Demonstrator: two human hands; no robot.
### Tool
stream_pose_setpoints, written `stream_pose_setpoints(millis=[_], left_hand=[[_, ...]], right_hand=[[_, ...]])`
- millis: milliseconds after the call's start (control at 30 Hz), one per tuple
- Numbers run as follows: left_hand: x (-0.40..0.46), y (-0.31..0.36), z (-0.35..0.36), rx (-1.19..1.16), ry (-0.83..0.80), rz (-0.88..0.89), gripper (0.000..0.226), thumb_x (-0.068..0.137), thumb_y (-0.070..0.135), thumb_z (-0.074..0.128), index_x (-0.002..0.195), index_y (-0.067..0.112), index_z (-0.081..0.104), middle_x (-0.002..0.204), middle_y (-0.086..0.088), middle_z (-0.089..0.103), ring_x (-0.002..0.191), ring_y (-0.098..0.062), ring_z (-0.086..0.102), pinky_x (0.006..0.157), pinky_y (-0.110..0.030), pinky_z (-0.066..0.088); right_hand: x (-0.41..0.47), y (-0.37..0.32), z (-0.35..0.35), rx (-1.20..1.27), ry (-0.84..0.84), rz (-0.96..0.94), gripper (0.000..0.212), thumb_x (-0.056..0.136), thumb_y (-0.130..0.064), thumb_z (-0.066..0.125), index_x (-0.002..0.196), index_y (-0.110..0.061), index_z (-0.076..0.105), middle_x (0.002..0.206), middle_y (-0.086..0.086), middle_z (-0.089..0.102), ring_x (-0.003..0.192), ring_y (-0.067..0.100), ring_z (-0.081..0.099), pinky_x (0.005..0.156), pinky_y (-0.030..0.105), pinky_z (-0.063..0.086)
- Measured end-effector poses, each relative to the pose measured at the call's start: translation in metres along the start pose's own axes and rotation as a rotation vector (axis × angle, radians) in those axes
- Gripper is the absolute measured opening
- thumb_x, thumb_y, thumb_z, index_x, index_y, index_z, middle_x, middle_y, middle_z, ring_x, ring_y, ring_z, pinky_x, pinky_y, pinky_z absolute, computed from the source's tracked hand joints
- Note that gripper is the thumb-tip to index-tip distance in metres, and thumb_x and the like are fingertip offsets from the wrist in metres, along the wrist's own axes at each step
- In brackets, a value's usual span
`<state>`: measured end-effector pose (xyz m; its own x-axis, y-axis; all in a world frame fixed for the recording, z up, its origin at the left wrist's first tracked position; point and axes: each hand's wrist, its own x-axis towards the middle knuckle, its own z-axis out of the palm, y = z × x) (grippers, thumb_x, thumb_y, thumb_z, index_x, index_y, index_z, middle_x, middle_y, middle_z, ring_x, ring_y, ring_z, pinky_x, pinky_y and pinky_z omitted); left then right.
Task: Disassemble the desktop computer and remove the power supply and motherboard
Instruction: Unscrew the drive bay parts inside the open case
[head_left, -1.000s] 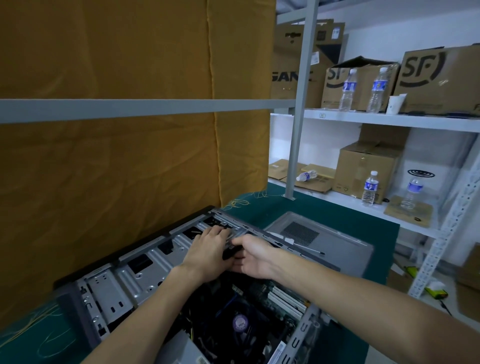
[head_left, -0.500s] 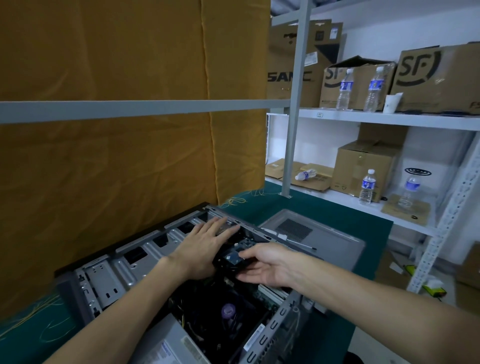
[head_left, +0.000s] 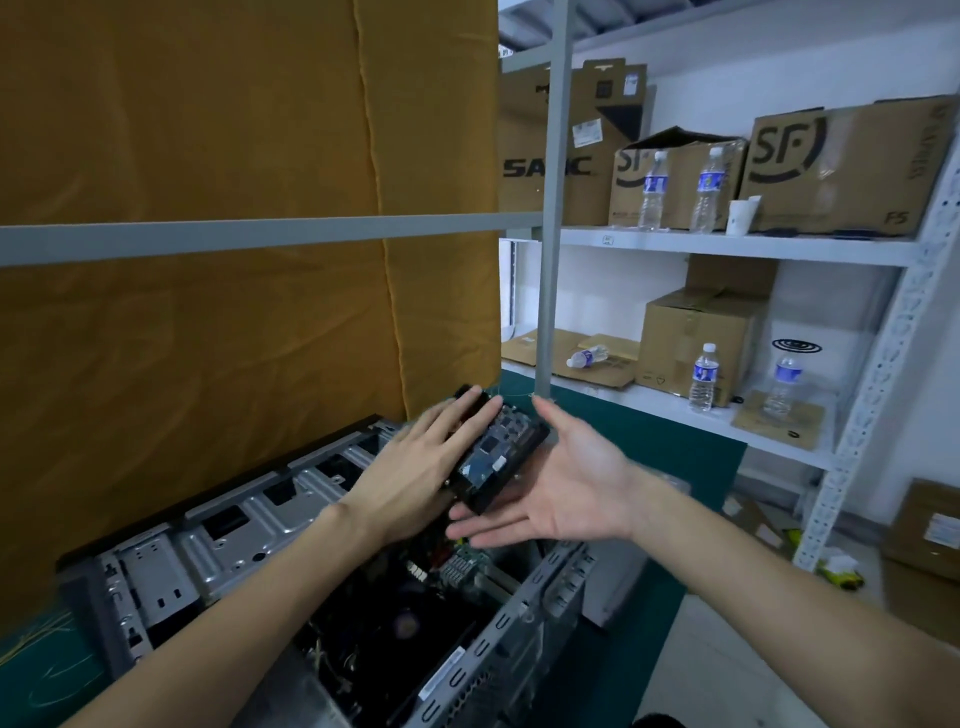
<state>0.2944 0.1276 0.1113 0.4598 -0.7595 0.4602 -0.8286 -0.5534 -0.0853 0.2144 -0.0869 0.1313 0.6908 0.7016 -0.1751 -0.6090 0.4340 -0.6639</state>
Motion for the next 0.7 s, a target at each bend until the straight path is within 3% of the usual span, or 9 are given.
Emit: stream_pose_setpoints(millis=[100, 167, 233, 300, 400, 467, 567, 633, 700], left_hand=[[0.018, 0.002, 0.009, 0.017, 0.084, 0.0, 0.126, 0.077, 0.007, 0.079, 0.161, 0.025, -0.013, 0.171, -0.003, -0.005, 0.156, -0.022, 0.01, 0.125, -0.044, 0.023], [0.028, -0.004, 0.024, -0.162, 0.162, -0.247, 0.119, 0.077, -0.004, 0.076, 0.162, 0.016, -0.006, 0.17, -0.009, 0.002, 0.156, -0.023, 0.011, 0.124, -0.045, 0.026], [0.032, -0.013, 0.037, -0.263, 0.102, -0.503, 0.097, 0.09, 0.014, 0.073, 0.161, 0.014, 0.007, 0.167, -0.009, 0.011, 0.154, -0.026, 0.016, 0.124, -0.044, 0.026], [0.034, -0.026, 0.051, -0.243, -0.063, -0.633, 0.059, 0.103, 0.041, 0.051, 0.154, 0.017, 0.034, 0.163, -0.006, 0.024, 0.15, -0.027, 0.023, 0.121, -0.048, 0.026], [0.037, -0.038, 0.066, -0.277, -0.214, -0.72, 0.044, 0.107, 0.05, 0.032, 0.135, 0.028, 0.057, 0.151, 0.001, 0.042, 0.142, -0.024, 0.033, 0.115, -0.05, 0.028], [0.042, -0.037, 0.073, -0.252, -0.188, -0.755, 0.038, 0.105, 0.05, 0.035, 0.125, 0.029, 0.06, 0.142, 0.003, 0.046, 0.138, -0.023, 0.036, 0.112, -0.049, 0.031], [0.042, -0.03, 0.08, -0.222, -0.151, -0.769, 0.033, 0.105, 0.048, 0.035, 0.119, 0.027, 0.056, 0.137, 0.003, 0.046, 0.136, -0.021, 0.035, 0.111, -0.046, 0.033], [0.037, -0.029, 0.082, -0.202, -0.139, -0.745, 0.033, 0.106, 0.049, 0.031, 0.119, 0.028, 0.053, 0.137, 0.006, 0.044, 0.137, -0.019, 0.034, 0.11, -0.045, 0.035], [0.032, -0.03, 0.083, -0.181, -0.135, -0.726, 0.036, 0.105, 0.052, 0.026, 0.12, 0.031, 0.052, 0.142, 0.008, 0.042, 0.141, -0.016, 0.03, 0.11, -0.045, 0.034]], right_hand=[[0.011, -0.012, -0.011, -0.018, -0.043, -0.052, 0.084, 0.096, -0.069, 0.05, 0.149, -0.003, 0.049, 0.145, 0.038, 0.043, 0.135, 0.054, 0.038, 0.119, 0.058, 0.028], [0.016, -0.03, -0.025, -0.086, 0.023, -0.094, 0.081, 0.097, -0.068, 0.049, 0.147, -0.005, 0.052, 0.139, 0.036, 0.047, 0.125, 0.046, 0.047, 0.11, 0.052, 0.038], [0.021, -0.052, -0.044, -0.133, 0.088, -0.155, 0.082, 0.095, -0.069, 0.049, 0.148, -0.007, 0.051, 0.134, 0.033, 0.05, 0.118, 0.042, 0.052, 0.104, 0.048, 0.042], [0.03, -0.075, -0.065, -0.143, 0.163, -0.224, 0.082, 0.093, -0.067, 0.055, 0.147, -0.007, 0.052, 0.129, 0.031, 0.053, 0.112, 0.042, 0.055, 0.1, 0.048, 0.046], [0.048, -0.102, -0.1, -0.268, 0.378, -0.292, 0.081, 0.084, -0.063, 0.067, 0.141, -0.006, 0.057, 0.12, 0.025, 0.058, 0.102, 0.038, 0.059, 0.089, 0.046, 0.05], [0.057, -0.114, -0.126, -0.567, 0.57, -0.304, 0.078, 0.084, -0.063, 0.07, 0.142, -0.013, 0.051, 0.116, 0.016, 0.056, 0.094, 0.029, 0.058, 0.081, 0.041, 0.047], [0.065, -0.122, -0.171, -1.181, 0.876, -0.224, 0.072, 0.082, -0.062, 0.071, 0.143, -0.034, 0.045, 0.133, 0.001, 0.053, 0.105, 0.02, 0.061, 0.089, 0.037, 0.049], [0.069, -0.12, -0.2, -1.385, 0.957, -0.085, 0.069, 0.082, -0.064, 0.068, 0.141, -0.038, 0.043, 0.136, 0.004, 0.055, 0.114, 0.029, 0.062, 0.096, 0.044, 0.052], [0.072, -0.114, -0.227, -1.535, 1.062, 0.04, 0.071, 0.08, -0.072, 0.061, 0.14, -0.041, 0.04, 0.136, 0.013, 0.053, 0.123, 0.04, 0.053, 0.103, 0.049, 0.045]])
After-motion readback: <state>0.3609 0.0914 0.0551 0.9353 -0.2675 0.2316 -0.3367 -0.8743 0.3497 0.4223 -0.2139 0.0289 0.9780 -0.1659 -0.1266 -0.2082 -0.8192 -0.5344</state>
